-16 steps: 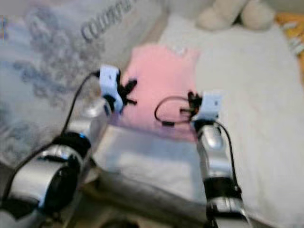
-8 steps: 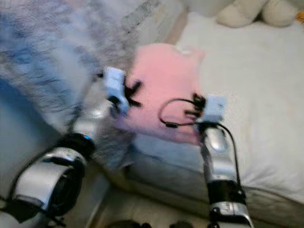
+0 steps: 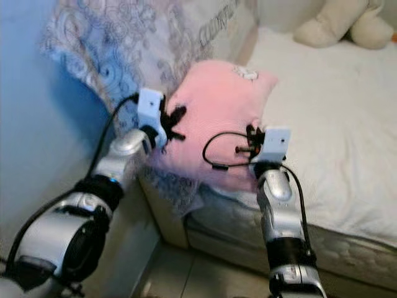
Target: Clean up the room
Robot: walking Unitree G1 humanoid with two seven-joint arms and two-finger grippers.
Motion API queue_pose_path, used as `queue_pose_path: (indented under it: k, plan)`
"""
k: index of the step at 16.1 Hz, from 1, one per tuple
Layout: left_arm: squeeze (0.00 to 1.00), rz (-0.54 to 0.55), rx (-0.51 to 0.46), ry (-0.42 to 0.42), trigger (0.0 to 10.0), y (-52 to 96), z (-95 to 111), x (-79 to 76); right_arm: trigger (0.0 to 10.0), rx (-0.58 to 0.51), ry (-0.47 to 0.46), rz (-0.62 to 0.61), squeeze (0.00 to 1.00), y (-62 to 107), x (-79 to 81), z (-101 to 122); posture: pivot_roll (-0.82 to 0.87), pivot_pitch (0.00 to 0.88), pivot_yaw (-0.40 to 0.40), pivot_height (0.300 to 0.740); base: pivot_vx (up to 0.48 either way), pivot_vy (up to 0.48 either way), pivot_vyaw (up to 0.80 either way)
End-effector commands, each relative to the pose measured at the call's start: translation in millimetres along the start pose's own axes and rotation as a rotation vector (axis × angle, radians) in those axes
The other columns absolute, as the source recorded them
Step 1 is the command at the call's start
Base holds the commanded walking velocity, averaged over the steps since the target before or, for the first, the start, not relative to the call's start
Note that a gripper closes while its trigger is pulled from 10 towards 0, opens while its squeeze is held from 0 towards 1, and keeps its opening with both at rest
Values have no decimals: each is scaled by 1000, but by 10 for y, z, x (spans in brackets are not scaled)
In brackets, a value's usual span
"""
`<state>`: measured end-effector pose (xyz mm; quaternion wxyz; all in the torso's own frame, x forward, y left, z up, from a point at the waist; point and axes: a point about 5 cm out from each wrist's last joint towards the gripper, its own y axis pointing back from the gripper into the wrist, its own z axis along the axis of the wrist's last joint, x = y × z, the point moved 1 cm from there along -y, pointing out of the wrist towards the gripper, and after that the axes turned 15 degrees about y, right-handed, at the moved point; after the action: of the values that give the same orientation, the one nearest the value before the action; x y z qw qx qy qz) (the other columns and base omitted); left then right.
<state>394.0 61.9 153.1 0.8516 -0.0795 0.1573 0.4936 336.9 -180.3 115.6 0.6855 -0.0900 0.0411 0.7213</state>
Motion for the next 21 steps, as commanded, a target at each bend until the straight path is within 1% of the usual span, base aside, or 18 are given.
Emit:
queue_pose_path:
  k: [1, 9, 12, 13, 14, 16, 18, 20, 21]
  plan:
    - [0, -31, -46, -39, 0, -24, 125, -50, 0, -42, 6, -20, 82, -28, -62, 105, -103, 0, 106, 736, 480, 0, 0]
    - [0, -55, -52, -37, 0, -36, 135, -93, 0, -44, 6, -24, 86, -25, -71, 112, -105, 0, 111, 736, 480, 0, 0]
    - [0, -72, -39, -24, 0, -66, 115, -165, 0, -42, 19, -43, 90, -53, -126, 142, -105, 0, 111, 736, 469, 0, 0]
    - [0, -71, -36, -16, 0, -73, 109, -178, 0, -32, 29, -55, 86, -63, -148, 141, -105, 0, 111, 736, 0, 0, 0]
    - [0, -63, -22, -10, 10000, -95, 108, -199, 10000, -30, 43, -83, 90, -94, -208, 172, -103, 0, 110, 736, 0, 0, 0]
    - [0, -43, -7, -15, 10000, -135, 145, -214, 10000, -39, 53, -125, 86, -184, -336, 260, -100, 0, 111, 736, 0, 0, 0]
    - [0, -30, -5, -30, 10000, -171, 218, -221, 10000, -39, 84, -168, 86, -309, -479, 356, -95, 0, 112, 736, 0, 0, 0]
    - [0, -22, 0, -35, 10000, -198, 267, -232, 10000, -21, 85, -191, 82, -395, -576, 382, -84, 0, 109, 736, 0, 0, 0]
    - [0, -8, 11, -32, 10000, -204, 251, -229, 10000, 3, 73, -199, 75, -413, -605, 348, -81, 0, 106, 736, 0, 0, 0]
